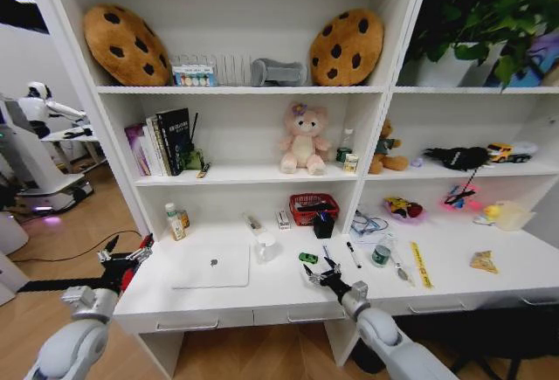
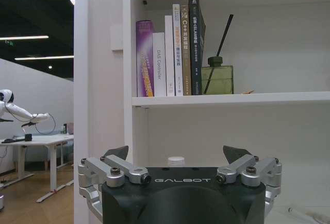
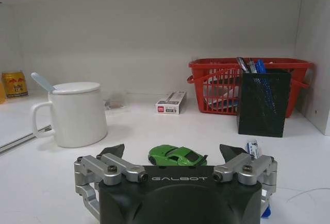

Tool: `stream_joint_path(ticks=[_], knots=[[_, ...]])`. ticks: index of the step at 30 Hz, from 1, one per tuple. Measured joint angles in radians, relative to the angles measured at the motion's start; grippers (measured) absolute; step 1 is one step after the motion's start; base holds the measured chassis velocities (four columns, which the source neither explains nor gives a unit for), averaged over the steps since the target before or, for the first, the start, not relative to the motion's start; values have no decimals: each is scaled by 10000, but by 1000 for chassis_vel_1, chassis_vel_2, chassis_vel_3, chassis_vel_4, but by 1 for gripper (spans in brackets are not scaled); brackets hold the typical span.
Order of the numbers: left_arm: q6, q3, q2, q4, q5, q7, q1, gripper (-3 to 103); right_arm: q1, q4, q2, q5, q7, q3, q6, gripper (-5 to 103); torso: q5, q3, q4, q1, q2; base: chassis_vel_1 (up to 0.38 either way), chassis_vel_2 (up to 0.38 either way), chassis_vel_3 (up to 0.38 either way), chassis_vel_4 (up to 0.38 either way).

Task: Organize the objects on the table.

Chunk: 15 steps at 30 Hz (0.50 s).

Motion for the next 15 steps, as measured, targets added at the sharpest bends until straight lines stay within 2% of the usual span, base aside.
stream_joint_path(ticks=[15], knots=[[0, 1, 0, 0, 0, 1, 0, 100, 514, -803, 127, -80, 89, -478, -115, 100, 1, 0, 0, 0, 0, 0, 0, 0, 0]])
